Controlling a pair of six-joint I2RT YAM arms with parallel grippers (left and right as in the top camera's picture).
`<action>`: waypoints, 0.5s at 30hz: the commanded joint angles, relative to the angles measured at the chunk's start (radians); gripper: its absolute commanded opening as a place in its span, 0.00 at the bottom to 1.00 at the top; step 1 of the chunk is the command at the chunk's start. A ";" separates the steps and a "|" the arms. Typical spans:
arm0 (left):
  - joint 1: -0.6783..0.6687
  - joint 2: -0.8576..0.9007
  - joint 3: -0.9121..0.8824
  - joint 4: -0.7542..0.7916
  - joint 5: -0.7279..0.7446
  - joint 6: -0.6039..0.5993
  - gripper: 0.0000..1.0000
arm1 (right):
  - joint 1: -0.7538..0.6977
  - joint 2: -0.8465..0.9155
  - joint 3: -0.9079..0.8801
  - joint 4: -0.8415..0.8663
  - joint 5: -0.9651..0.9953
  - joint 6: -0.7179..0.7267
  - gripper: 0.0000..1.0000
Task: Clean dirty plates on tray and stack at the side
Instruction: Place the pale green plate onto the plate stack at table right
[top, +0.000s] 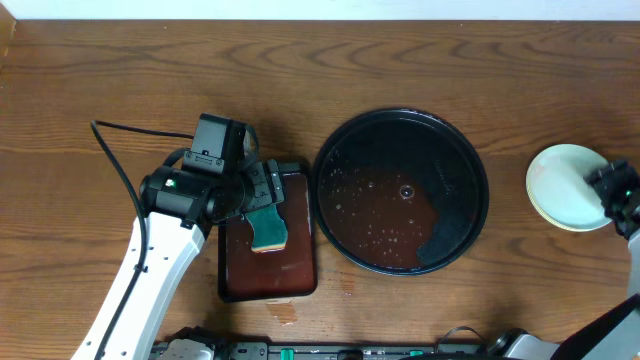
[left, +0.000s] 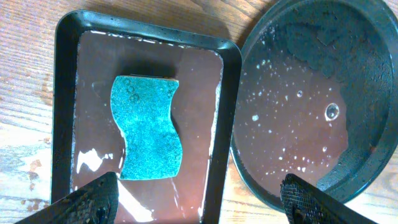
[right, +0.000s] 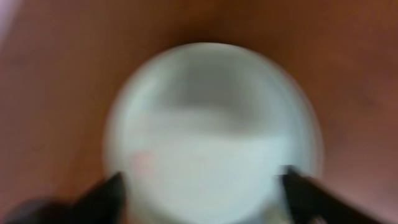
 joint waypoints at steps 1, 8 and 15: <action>0.004 -0.003 0.014 -0.003 -0.006 0.006 0.84 | 0.035 -0.127 0.021 0.029 -0.344 -0.039 0.99; 0.004 -0.003 0.014 -0.003 -0.006 0.006 0.84 | 0.252 -0.431 0.021 -0.096 -0.421 -0.078 0.99; 0.004 -0.003 0.014 -0.003 -0.006 0.006 0.84 | 0.460 -0.638 0.021 -0.332 -0.422 -0.122 0.99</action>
